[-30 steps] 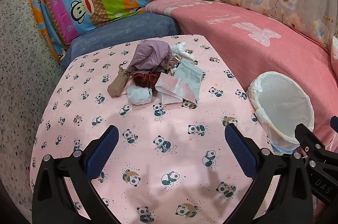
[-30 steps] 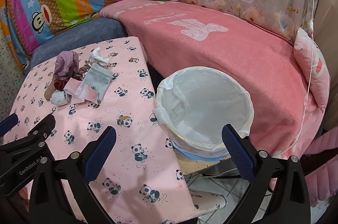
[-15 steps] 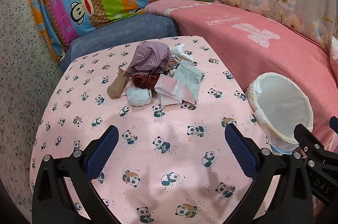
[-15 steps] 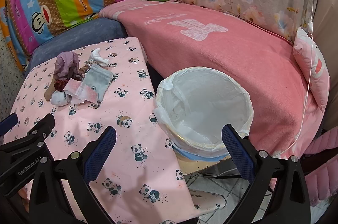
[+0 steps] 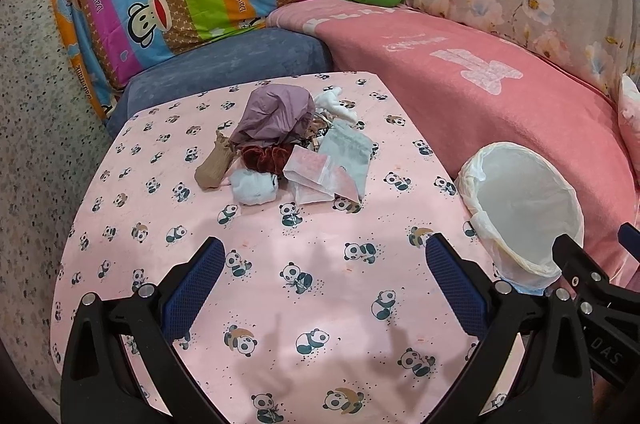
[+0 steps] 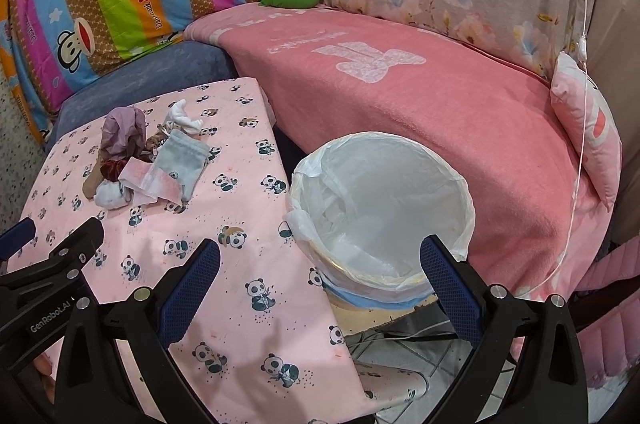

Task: Organize soft objects
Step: 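Move both tools toward the pile of cloth items on the table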

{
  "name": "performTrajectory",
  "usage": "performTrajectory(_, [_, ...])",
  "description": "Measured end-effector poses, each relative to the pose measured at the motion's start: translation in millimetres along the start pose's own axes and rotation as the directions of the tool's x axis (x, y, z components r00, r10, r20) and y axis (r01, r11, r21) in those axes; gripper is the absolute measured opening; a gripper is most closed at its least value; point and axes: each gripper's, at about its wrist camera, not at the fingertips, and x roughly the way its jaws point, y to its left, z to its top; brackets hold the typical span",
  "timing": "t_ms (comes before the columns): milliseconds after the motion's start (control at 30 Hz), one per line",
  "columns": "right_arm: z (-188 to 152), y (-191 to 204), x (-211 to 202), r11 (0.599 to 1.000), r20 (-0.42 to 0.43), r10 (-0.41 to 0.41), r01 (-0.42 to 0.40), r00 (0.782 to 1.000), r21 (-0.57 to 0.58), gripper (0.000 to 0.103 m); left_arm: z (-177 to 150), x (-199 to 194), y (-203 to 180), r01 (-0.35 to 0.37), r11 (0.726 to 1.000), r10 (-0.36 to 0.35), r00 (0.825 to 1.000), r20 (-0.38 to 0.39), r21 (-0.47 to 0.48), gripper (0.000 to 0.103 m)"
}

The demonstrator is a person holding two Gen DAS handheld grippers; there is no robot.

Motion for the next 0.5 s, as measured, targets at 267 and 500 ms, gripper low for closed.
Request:
performTrajectory(267, [1, -2, 0, 1.000, 0.009, -0.002, 0.002, 1.000, 0.013, 0.098, 0, 0, 1, 0.029, 1.000, -0.029, 1.000, 0.011, -0.005, 0.096])
performTrajectory(500, [3, 3, 1, 1.000, 0.006, 0.005, -0.005, 1.000, 0.026, 0.098, 0, 3, 11, 0.043, 0.999, -0.042, 0.999, 0.017, -0.026, 0.096])
